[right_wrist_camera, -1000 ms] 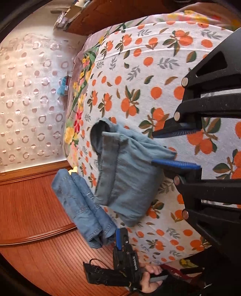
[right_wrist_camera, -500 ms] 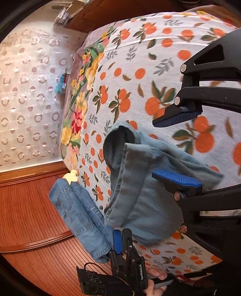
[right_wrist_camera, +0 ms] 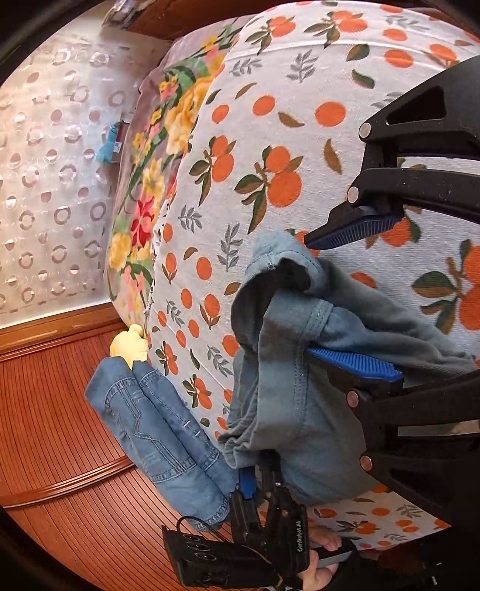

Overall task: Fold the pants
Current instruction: 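Grasp the folded pants edge with the left tool while the right tool grasps beside it, then lift the folded pants with both tools and carry them onto the jeans stack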

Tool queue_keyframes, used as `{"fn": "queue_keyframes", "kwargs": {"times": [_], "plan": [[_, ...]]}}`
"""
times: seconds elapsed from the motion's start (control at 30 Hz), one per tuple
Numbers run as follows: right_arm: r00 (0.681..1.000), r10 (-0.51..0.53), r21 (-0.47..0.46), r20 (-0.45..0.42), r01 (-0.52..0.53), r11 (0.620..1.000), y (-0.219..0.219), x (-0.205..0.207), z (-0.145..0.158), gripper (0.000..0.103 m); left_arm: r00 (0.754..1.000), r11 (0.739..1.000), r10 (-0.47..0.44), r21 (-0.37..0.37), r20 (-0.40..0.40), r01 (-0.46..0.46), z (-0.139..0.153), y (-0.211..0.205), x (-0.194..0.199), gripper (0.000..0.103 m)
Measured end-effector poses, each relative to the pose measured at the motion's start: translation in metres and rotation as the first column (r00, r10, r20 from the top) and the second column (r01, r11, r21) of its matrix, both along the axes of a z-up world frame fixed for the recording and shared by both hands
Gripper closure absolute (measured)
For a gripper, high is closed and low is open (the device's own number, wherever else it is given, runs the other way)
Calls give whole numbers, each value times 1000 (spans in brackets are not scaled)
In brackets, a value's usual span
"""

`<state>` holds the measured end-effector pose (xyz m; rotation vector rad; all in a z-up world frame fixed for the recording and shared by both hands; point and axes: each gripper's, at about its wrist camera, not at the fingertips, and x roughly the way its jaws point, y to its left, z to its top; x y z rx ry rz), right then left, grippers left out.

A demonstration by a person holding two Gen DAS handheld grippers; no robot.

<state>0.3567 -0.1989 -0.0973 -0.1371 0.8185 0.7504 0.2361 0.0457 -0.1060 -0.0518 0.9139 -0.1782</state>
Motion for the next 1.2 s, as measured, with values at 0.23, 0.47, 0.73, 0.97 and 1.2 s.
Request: {"fn": "queue_keyframes", "kwargs": {"times": [0.23,0.47,0.73,0.97,1.2], "plan": [[1000,-4,39,-10,4,999,-2,6,-8,46,1000,1000,-4,1,20,4,-1,1,0,53],[1000,2,31,-4,-2,1000,1,-3,-8,46,1000,1000,-16,5,22,16,0,-1,9,53],[999,44,22,5,-44,999,6,-8,-7,68,998,999,-48,-5,31,49,-1,-5,11,72],[998,57,55,-6,-57,997,2,-14,-3,85,998,997,-50,-49,48,53,4,-3,-1,89],[997,35,103,76,-43,994,-6,-37,24,86,993,996,-29,-84,118,39,31,2,-35,90]]}}
